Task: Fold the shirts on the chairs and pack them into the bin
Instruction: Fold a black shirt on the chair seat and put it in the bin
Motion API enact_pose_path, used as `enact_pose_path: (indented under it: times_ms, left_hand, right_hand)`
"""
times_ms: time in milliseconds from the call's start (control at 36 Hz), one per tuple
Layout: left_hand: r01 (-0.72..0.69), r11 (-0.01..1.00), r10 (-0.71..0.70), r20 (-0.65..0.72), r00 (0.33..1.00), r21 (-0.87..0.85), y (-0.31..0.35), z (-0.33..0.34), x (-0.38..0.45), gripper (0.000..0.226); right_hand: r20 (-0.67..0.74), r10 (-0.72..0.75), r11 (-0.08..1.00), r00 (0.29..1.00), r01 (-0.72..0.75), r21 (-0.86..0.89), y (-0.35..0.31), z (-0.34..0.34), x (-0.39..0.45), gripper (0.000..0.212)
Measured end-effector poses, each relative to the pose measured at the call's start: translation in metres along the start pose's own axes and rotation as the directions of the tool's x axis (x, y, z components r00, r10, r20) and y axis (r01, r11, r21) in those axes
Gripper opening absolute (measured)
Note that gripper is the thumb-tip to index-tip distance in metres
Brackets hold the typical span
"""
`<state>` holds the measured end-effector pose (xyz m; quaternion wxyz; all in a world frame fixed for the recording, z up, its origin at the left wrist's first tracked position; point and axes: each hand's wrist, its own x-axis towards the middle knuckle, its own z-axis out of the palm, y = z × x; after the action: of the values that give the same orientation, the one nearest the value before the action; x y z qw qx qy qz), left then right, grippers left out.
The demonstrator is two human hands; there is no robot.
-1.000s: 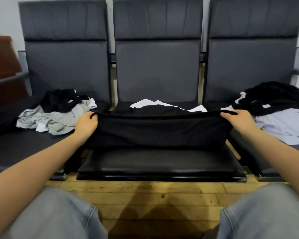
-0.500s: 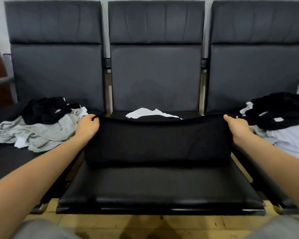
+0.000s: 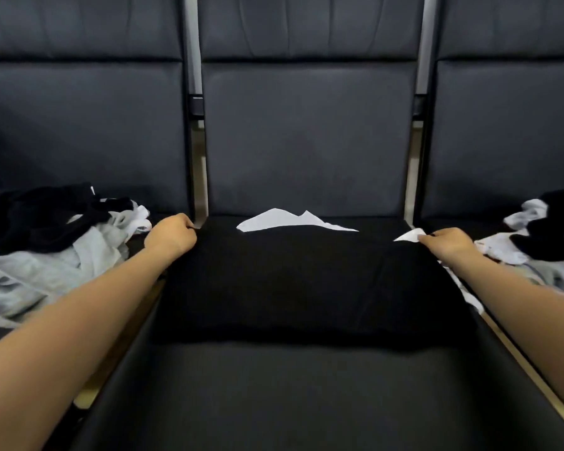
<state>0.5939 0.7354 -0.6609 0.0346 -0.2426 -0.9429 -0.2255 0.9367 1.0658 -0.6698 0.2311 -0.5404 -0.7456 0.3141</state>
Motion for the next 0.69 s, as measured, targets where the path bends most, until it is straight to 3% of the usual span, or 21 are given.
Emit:
enact_pose_path:
  times_ms: [83, 278, 417, 500, 583, 694]
  left_hand:
    - [0.003, 0.997, -0.001, -0.023, 1.0, 0.073, -0.008, 0.017, 0.0, 0.03]
    - [0.056, 0.988, -0.086, -0.212, 0.974, -0.143, -0.003, 0.01, -0.018, 0.035]
    - [0.099, 0.981, -0.119, -0.11, 0.987, -0.168, 0.0, -0.002, -0.055, 0.043]
    - [0.146, 0.981, -0.153, -0.047, 0.987, -0.131, -0.003, -0.004, -0.085, 0.054]
    - [0.192, 0.977, -0.191, 0.023, 0.981, -0.093, -0.006, -0.006, -0.108, 0.069]
    - [0.191, 0.981, -0.189, 0.053, 0.981, -0.032, -0.009, -0.015, -0.133, 0.08]
  right_hand:
    - [-0.005, -0.044, 0.996, 0.999, 0.043, -0.077, 0.003, 0.01, -0.003, 0.031]
    - [-0.065, -0.058, 0.996, 0.996, 0.054, -0.066, 0.005, -0.004, -0.025, 0.045]
    - [-0.077, 0.017, 0.997, 0.997, -0.023, -0.074, 0.007, -0.024, -0.062, 0.049]
    - [0.025, 0.064, 0.988, 0.998, -0.06, -0.141, 0.012, -0.032, -0.094, 0.066]
    - [0.076, 0.064, 0.961, 0.995, -0.041, -0.274, 0.017, -0.033, -0.115, 0.075]
    - [0.117, 0.028, 0.927, 0.993, 0.018, -0.376, 0.012, -0.038, -0.141, 0.07]
